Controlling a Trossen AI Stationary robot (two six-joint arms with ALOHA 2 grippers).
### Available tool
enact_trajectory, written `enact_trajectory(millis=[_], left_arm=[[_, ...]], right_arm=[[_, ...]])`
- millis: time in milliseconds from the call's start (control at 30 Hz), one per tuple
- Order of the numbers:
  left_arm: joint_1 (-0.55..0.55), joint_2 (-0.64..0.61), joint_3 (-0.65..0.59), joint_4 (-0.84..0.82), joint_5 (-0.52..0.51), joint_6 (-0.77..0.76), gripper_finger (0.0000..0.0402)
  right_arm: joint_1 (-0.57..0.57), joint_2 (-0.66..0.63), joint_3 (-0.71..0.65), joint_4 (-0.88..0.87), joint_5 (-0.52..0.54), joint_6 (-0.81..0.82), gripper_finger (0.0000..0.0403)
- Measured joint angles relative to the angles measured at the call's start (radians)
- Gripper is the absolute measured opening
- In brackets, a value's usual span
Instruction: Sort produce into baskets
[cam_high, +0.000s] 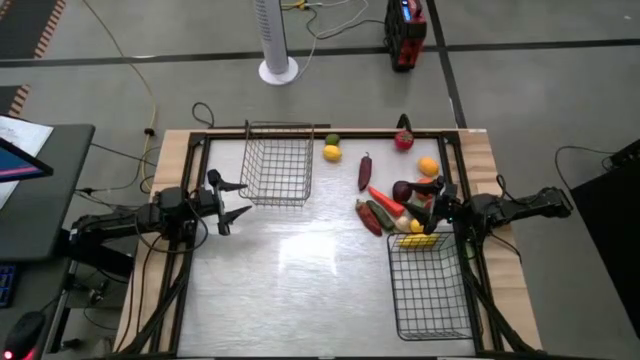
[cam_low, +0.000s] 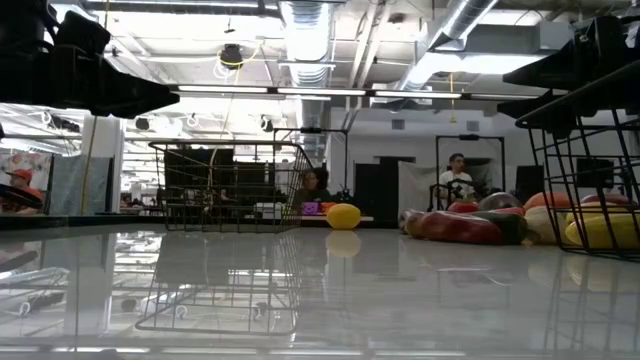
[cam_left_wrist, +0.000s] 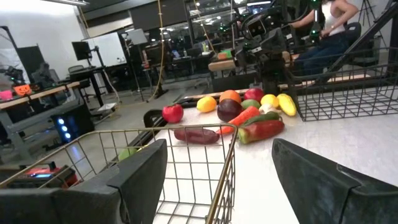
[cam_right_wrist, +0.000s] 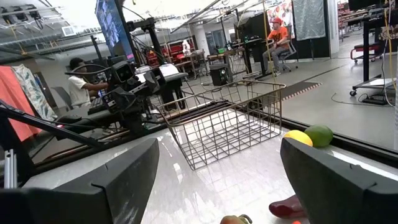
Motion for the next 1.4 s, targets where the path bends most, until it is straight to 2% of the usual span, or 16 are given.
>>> enact_trajectory(millis=[1000, 1067, 1133, 1200, 1400], left_arm=[[0.000, 0.000, 0.000, 0.000, 0.000, -0.001, 0.0279], [0.000, 0.000, 0.000, 0.000, 0.006, -0.042, 0.0279], [0.000, 0.000, 0.000, 0.002, 0.040, -0.146, 0.0279], [0.000, 0.000, 0.000, 0.031, 0.059, -0.223, 0.0279], [0.000, 0.000, 0.000, 0.220, 0.079, -0.223, 0.0279]], right_arm=[[0.000, 0.000, 0.000, 0.000, 0.000, 0.000, 0.0363], [-0.004, 0.000, 0.000, 0.000, 0.002, -0.001, 0.0363], [-0.011, 0.000, 0.000, 0.003, 0.002, 0.000, 0.0363], [-0.020, 0.000, -0.001, 0.017, 0.002, 0.000, 0.0363], [-0.050, 0.000, -0.001, 0.202, 0.002, 0.000, 0.0363]])
